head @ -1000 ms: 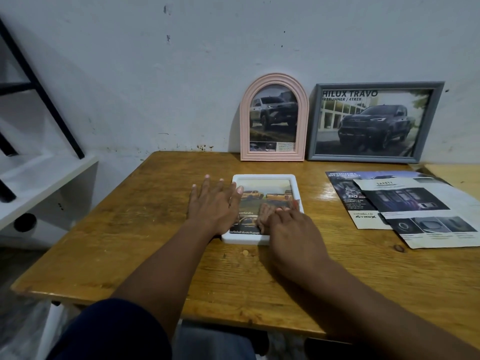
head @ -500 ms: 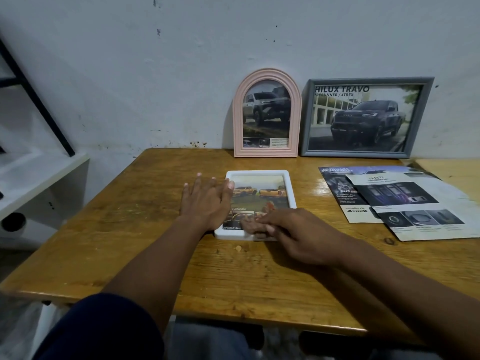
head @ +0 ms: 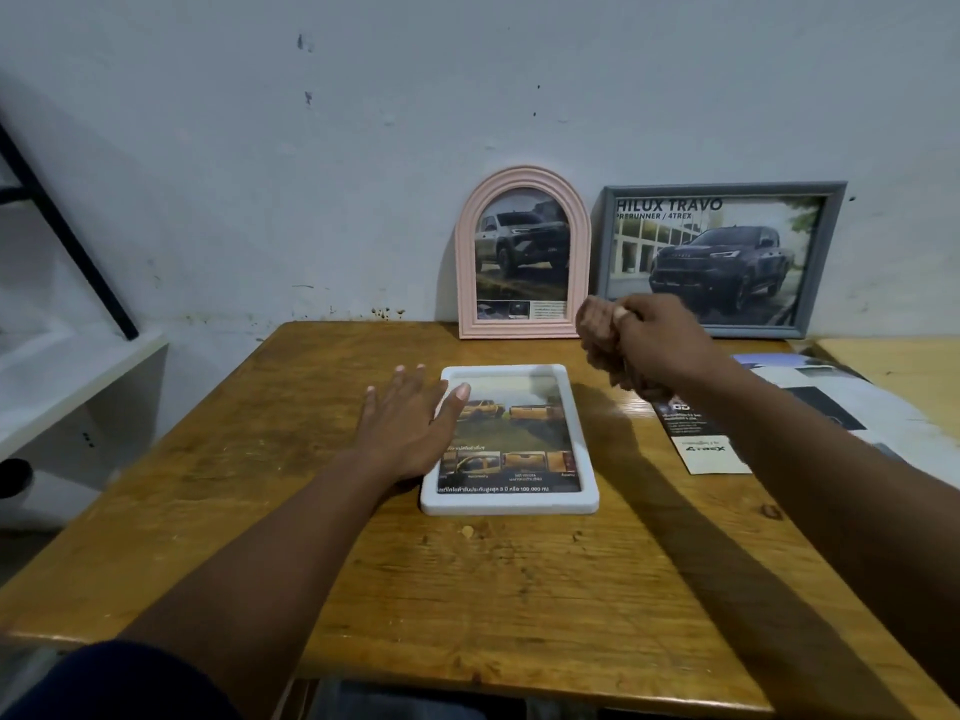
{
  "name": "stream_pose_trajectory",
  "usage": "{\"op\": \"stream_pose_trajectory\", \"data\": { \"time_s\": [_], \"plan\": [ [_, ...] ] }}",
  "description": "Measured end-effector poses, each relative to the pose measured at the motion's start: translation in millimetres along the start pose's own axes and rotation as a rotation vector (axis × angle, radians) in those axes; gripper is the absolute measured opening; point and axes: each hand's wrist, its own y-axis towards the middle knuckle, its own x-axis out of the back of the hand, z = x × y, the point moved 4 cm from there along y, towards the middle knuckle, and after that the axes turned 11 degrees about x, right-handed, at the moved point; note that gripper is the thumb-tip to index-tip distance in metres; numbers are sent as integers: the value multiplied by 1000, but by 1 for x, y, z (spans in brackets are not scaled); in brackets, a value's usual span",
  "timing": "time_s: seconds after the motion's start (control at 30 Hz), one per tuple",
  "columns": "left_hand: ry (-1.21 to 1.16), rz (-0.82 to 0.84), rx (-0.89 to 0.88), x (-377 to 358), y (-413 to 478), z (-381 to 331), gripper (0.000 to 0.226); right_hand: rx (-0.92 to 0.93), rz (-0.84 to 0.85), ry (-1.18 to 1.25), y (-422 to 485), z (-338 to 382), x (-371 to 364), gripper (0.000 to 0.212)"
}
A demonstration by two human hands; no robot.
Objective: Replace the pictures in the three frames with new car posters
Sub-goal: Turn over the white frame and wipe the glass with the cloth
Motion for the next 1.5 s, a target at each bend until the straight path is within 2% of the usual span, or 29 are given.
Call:
{"op": "stream_pose_trajectory", "data": {
  "time_s": [0.1, 0.17, 0.23, 0.3, 0.57, 0.7, 0.8, 0.9, 0.97, 1.0, 1.07, 1.13, 1.17, 1.2, 1.27, 1.37, 1.5],
  "plan": [
    [-7, 2, -60, 2, 1, -16, 84, 50, 85, -145, 21, -12, -34, 21],
    [39, 59, -110, -11, -5, -26, 86, 64, 255, -264, 16, -31, -68, 21],
    [68, 88, -127, -24, -8, -29, 89, 111, 378, -465, 5, -50, -91, 38],
    [40, 74, -104, -27, -4, -27, 83, 133, 369, -551, -1, -55, -96, 51],
    [-27, 58, -75, -27, -4, -27, 74, 163, 377, -431, -92, -32, -84, 53],
    [-80, 80, -65, -27, -10, -27, 77, 221, 399, -612, -131, -15, -92, 70],
    [-123, 76, -64, -27, -11, -28, 74, 255, 410, -690, -138, -2, -112, 74],
    [-243, 91, -32, -25, -11, -29, 68, 286, 467, -656, -132, 10, -135, 83],
    [-447, 202, 68, -24, -8, -24, 71, 258, 520, -530, -129, 18, -137, 72],
    [-562, 270, 141, -26, -3, -20, 77, 224, 517, -393, -128, 23, -130, 65],
    [-746, 368, 209, -33, 16, -4, 93, 205, 380, -123, -122, 33, -105, 51],
    [-800, 348, 169, -19, 6, -3, 91, 163, 176, -51, -104, 31, -75, 46],
    [-802, 285, 125, -5, -12, -12, 86, 158, 119, -91, -92, 24, -66, 43],
    [-757, 212, 71, 6, -29, -20, 83, 158, 110, -156, -81, 16, -61, 41],
    [-583, 123, -24, 9, -55, -32, 91, 147, 139, -233, -64, -4, -62, 37],
    [-141, 13, -217, 1, -86, -54, 94, 89, 183, -237, -57, -29, -69, 36],
    [94, -46, -379, -11, -98, -66, 71, 145, 202, -346, -59, -44, -76, 37]
  ]
}}
